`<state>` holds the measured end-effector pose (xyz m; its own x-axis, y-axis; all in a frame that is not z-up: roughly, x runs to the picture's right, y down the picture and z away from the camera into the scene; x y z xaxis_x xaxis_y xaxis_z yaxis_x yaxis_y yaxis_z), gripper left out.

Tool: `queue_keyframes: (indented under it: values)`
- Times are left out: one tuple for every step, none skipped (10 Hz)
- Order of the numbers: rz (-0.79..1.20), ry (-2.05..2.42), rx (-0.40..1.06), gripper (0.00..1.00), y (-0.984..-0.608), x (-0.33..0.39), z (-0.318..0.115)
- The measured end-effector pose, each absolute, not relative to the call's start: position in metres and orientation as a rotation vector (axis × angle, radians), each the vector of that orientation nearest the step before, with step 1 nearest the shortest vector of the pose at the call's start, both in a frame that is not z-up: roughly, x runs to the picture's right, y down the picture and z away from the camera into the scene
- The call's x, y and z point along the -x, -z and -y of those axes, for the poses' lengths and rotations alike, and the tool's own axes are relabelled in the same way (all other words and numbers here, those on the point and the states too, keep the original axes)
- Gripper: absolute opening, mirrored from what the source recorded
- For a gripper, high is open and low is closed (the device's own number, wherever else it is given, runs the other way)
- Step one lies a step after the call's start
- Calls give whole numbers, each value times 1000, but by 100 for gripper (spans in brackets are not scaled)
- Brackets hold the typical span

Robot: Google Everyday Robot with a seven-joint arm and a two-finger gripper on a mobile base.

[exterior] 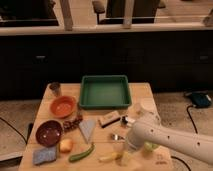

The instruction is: Place banana in tray

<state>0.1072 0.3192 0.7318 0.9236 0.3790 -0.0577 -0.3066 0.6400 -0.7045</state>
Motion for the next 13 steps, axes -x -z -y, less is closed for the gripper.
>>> queue_keyframes:
  values:
    - [100, -392, 787, 80, -733, -107, -320]
    - [101, -391, 791, 80, -733, -106, -322]
    - [101, -391, 795, 80, -734, -106, -323]
    - [103, -389, 797, 80, -735, -106, -324]
    - [104, -389, 800, 80, -736, -107, -325]
    - [105, -388, 803, 80, -736, -108, -326]
    - [107, -386, 804, 80, -737, -107, -327]
    - [108, -384, 807, 80, -737, -107, -328]
    - [109, -383, 810, 80, -738, -107, -330]
    - [110, -383, 812, 80, -738, -107, -331]
    - [112, -382, 813, 80, -739, -107, -331]
    - [114, -380, 815, 80, -739, -108, -332]
    - [115, -378, 818, 80, -740, -110, -334]
